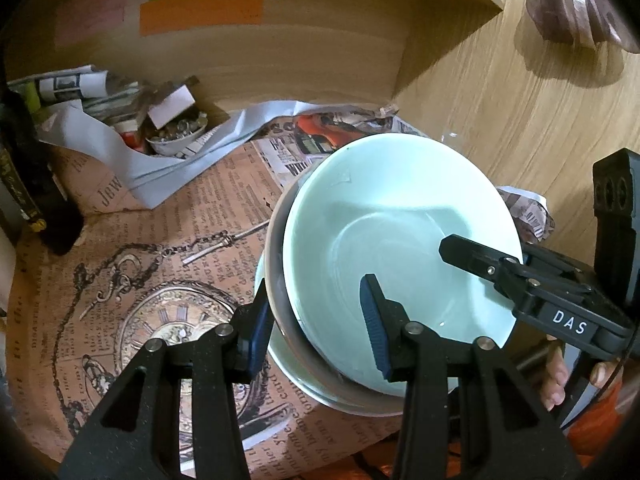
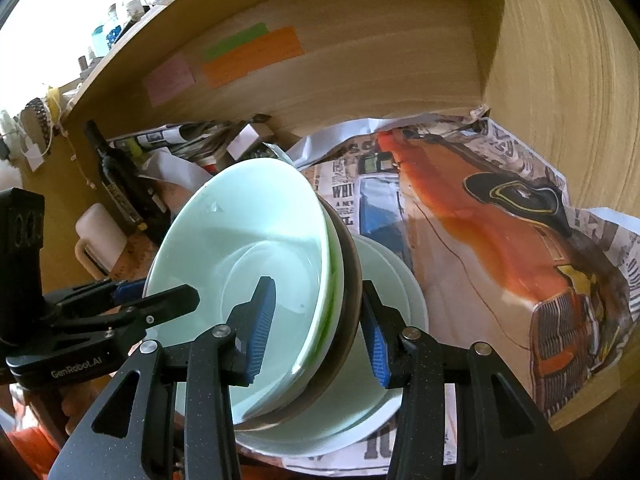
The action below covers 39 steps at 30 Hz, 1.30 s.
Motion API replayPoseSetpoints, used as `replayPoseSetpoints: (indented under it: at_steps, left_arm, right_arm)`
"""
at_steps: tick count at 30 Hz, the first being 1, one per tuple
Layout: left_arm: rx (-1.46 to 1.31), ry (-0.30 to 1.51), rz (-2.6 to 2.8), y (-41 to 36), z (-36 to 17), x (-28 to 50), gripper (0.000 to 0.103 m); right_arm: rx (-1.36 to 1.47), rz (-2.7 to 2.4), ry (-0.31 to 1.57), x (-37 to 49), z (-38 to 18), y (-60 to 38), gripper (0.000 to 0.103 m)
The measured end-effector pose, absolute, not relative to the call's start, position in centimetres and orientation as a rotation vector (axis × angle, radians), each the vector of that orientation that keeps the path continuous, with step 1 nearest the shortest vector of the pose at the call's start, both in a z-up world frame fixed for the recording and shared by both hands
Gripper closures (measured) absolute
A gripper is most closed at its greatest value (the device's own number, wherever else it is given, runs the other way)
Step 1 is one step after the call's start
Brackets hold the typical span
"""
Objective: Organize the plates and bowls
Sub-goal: 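Lower the nested bowls onto the mint green plate and open both tools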
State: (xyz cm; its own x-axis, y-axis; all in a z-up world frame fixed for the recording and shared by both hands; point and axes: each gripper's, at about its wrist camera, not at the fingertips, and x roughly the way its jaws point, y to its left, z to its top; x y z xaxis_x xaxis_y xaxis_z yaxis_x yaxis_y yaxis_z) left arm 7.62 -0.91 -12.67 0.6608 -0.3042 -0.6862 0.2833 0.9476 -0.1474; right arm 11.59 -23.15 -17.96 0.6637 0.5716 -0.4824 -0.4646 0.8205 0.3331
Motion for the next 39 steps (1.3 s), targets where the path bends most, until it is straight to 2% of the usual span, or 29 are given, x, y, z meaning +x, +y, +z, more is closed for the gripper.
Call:
replayPoseSetpoints:
  at_steps: [16,25,28,31,39]
  left_arm:
    - [-0.043,0.831,-0.345,-1.1,-14.1,9.8,0.061]
    - [-0.038,0.79,-0.344,-0.8,-13.9,9.6,0.061]
    - [-0.032,0.765,-0.327,-0.6,-13.5,9.4,0.06]
    - [-0.035,0.754,-0.316,-0.3,-13.1,9.3,0.054]
    - [-0.023,0.592,-0.259,0.6,-10.2,6.5,0.044]
  right_arm:
    - [0.206,0.606,0.636,13.6,-18.8,-23.1,0.064]
    - [0.18,0.624,0.635,13.6,-18.8,-23.1,0.061]
    - [0.178,0.621,0.618,13.4,-18.6,-23.3,0.052]
    - [0.173,0.606,0.574,12.6,-17.8,-23.6,0.046]
    - [0.152,0.606,0.436,10.0,-15.0,-24.2,0.045]
